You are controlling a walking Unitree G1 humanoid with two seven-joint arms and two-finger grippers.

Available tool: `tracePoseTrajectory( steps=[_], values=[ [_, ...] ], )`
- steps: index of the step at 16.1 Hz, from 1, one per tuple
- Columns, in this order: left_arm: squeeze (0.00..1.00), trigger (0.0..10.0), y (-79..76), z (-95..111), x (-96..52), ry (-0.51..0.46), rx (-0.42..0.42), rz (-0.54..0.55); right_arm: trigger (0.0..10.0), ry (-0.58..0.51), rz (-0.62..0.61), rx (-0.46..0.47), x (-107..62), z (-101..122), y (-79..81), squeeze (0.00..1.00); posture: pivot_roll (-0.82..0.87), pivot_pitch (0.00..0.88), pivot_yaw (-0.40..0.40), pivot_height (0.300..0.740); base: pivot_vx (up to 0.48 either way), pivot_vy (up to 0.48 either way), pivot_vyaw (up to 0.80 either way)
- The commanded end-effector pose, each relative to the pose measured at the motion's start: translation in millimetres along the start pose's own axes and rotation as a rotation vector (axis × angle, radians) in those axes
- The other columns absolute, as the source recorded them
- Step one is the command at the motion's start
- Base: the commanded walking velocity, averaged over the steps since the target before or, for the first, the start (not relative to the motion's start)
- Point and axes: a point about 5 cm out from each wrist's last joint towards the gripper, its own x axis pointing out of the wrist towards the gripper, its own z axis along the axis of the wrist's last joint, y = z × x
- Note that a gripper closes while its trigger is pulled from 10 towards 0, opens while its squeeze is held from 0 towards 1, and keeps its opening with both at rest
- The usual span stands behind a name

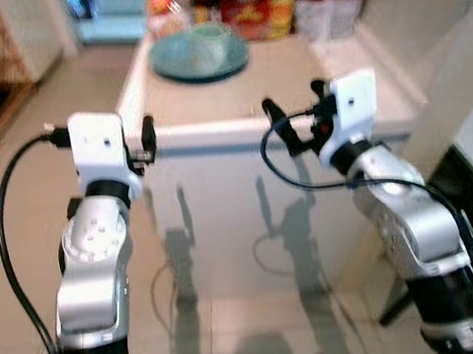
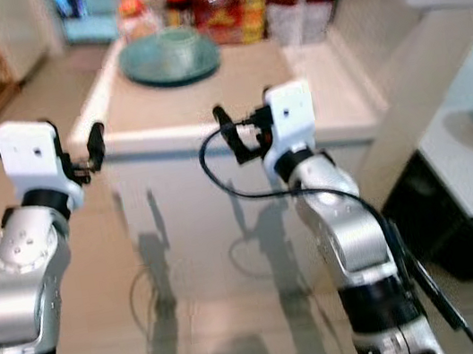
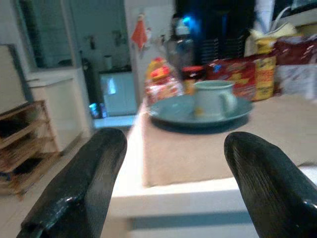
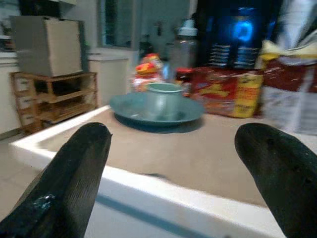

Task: Setting the table

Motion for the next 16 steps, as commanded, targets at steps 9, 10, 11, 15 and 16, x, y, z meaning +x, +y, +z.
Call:
tracePoseTrajectory(
  steps=[9, 10, 11, 15, 16],
  values=[
    [0.00, 10.0, -10.1, 3.3, 2.0, -0.007, 0.036, -0.052, 10.0, -0.002, -0.058, 0.021, 2.7, -0.4, -10.1, 0.00, 0.09, 0.000, -0.087, 0.740, 0.466, 0.000, 0.18],
    [0.00, 10.0, -10.1, 3.4, 2.0, -0.007, 0.036, -0.054, 10.0, -0.001, -0.058, 0.021, 2.8, -0.4, -10.1, 0.00, 0.09, 0.000, -0.085, 0.740, 0.450, 0.000, 0.00],
    [0.00, 10.0, -9.8, 3.0, 2.2, -0.005, 0.038, -0.053, 10.0, 0.000, -0.058, 0.021, 2.8, -0.4, -10.0, 0.00, 0.09, 0.000, -0.085, 0.740, 0.454, 0.000, 0.00],
    [0.00, 10.0, -9.9, 2.7, 2.5, -0.002, 0.043, -0.054, 10.0, 0.004, -0.052, 0.030, 2.7, -1.0, -9.4, 0.00, 0.09, 0.000, -0.085, 0.740, 0.447, 0.000, 0.00],
    [0.00, 10.0, -9.8, 2.6, 2.8, 0.000, 0.054, -0.052, 10.0, 0.008, -0.050, 0.043, 2.8, -1.4, -8.6, 0.00, 0.09, 0.000, -0.082, 0.740, 0.371, 0.000, 0.00]
  ],
)
